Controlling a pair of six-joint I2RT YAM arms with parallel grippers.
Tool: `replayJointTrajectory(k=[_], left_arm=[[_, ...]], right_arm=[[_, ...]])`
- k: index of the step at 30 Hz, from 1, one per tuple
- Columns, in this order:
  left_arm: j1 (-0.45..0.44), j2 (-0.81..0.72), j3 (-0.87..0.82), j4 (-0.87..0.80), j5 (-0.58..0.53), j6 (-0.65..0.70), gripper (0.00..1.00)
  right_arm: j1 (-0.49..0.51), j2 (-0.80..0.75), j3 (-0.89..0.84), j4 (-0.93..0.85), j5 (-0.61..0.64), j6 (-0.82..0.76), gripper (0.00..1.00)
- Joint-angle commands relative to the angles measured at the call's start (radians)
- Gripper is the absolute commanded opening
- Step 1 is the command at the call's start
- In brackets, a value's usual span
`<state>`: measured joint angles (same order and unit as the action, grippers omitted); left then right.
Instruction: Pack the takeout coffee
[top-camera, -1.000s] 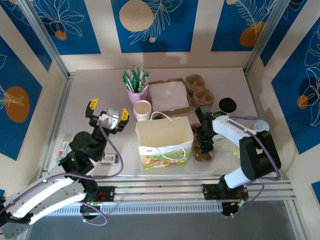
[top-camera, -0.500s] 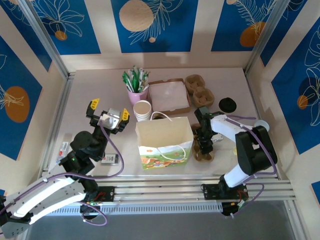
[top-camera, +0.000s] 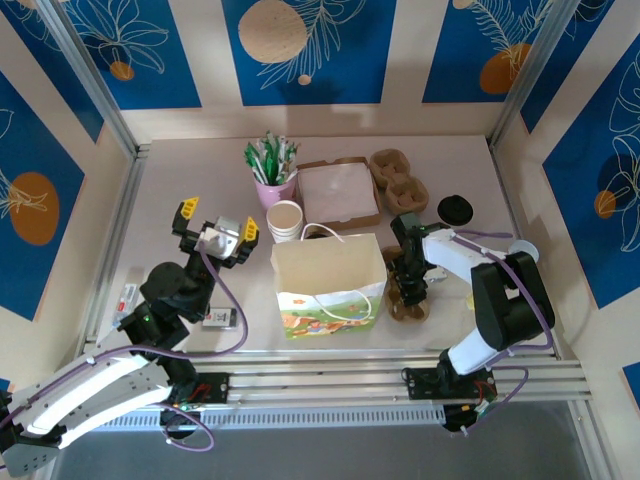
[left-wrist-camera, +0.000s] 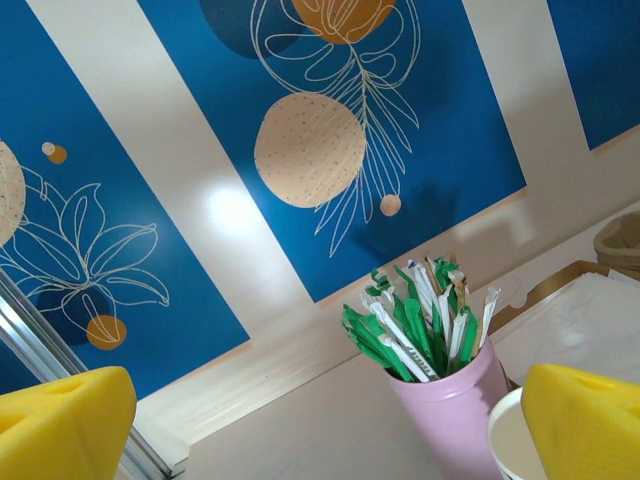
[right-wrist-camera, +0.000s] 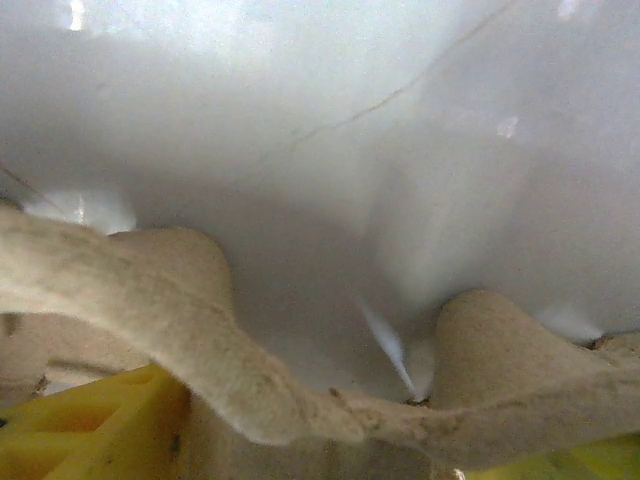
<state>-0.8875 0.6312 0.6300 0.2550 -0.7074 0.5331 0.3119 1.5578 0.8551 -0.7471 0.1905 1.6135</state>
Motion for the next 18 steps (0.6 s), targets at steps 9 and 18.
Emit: replayJointTrajectory(k=[9, 18], left_arm=[[0.008, -0.013, -0.002, 0.035, 0.005, 0.024, 0.99], [0.007, -0.011, -0.002, 0.032, 0.005, 0.024, 0.99]], right_arm=[[-0.005, -0.116, 0.013, -0.049, 0.057, -0.062, 0.60], [-0.006, -0.080, -0.019, 0.030, -0.032, -0.062, 0.73]])
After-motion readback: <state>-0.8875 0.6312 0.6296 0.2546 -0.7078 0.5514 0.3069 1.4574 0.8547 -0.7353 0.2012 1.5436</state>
